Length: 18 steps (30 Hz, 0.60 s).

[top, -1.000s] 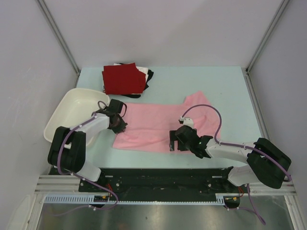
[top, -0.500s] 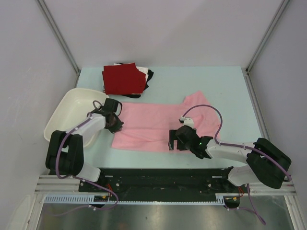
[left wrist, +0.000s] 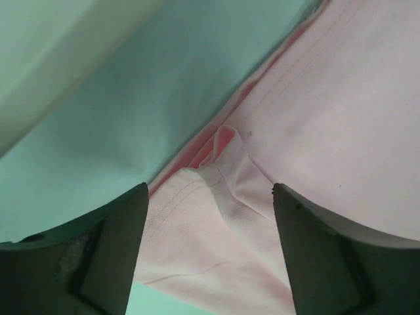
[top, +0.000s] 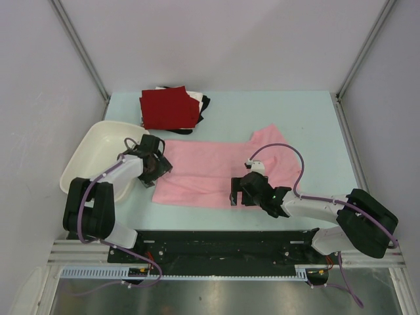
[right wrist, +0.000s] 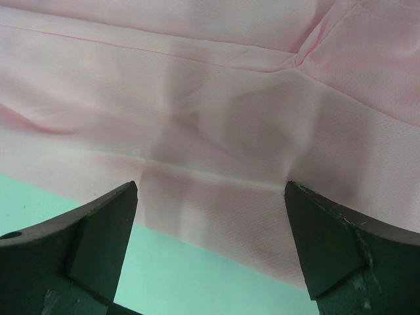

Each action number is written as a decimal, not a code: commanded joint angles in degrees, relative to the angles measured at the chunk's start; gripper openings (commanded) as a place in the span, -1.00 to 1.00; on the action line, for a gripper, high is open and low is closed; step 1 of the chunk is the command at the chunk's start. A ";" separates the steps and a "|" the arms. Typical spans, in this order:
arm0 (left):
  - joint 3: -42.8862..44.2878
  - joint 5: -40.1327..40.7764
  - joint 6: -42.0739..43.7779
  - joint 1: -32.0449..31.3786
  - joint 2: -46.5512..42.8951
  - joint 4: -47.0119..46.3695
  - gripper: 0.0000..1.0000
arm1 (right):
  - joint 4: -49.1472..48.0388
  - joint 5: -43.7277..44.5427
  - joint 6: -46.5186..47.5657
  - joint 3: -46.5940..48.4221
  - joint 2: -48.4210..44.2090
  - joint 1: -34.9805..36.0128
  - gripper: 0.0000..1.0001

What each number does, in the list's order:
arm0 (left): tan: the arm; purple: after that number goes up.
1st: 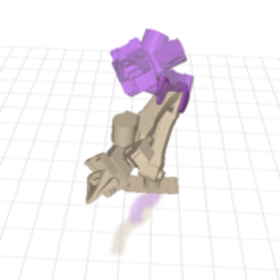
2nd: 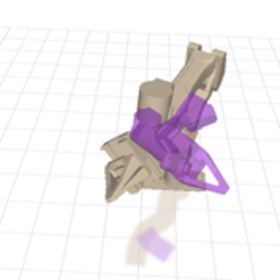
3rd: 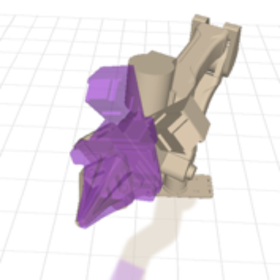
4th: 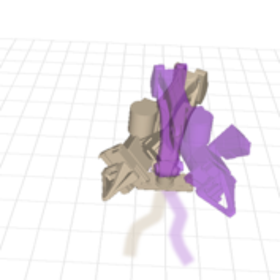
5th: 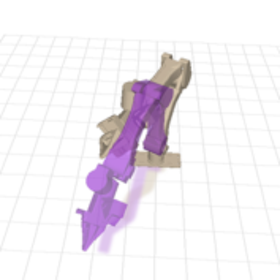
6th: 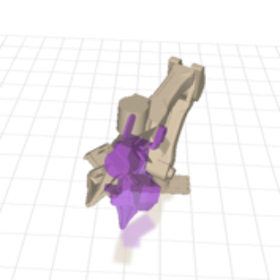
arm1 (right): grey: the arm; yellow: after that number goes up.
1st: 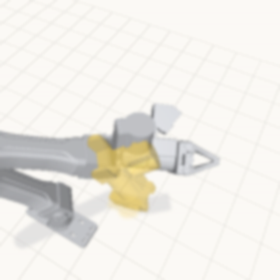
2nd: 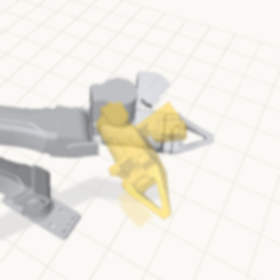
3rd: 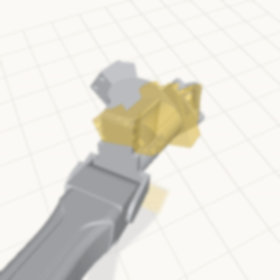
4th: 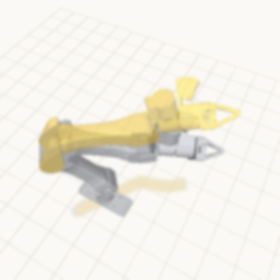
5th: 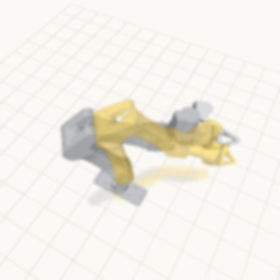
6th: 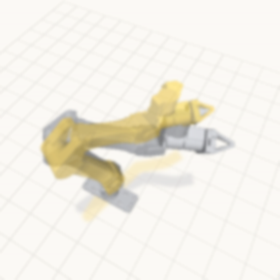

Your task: Fold and stack the t-shirts

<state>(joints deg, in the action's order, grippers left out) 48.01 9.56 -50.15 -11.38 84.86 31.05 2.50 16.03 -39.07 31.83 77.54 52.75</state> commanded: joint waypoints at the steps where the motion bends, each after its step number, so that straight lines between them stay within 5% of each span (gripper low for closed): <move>1: 0.51 3.00 -0.03 0.48 -0.48 1.20 0.76 | 1.19 -2.94 -2.50 -1.69 2.36 0.07 0.99; 9: -0.37 -0.84 0.14 0.22 -11.45 3.58 0.99 | 4.87 3.64 -1.63 -0.64 -7.12 1.21 0.99; 18: -7.48 -8.06 -0.12 -5.75 -24.91 5.96 1.00 | 25.95 9.62 -4.94 8.15 -21.37 -3.26 1.00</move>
<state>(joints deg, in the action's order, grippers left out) 44.36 5.41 -50.09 -14.17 62.54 34.17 16.67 20.58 -39.72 35.27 59.86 51.96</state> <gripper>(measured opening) 0.996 0.994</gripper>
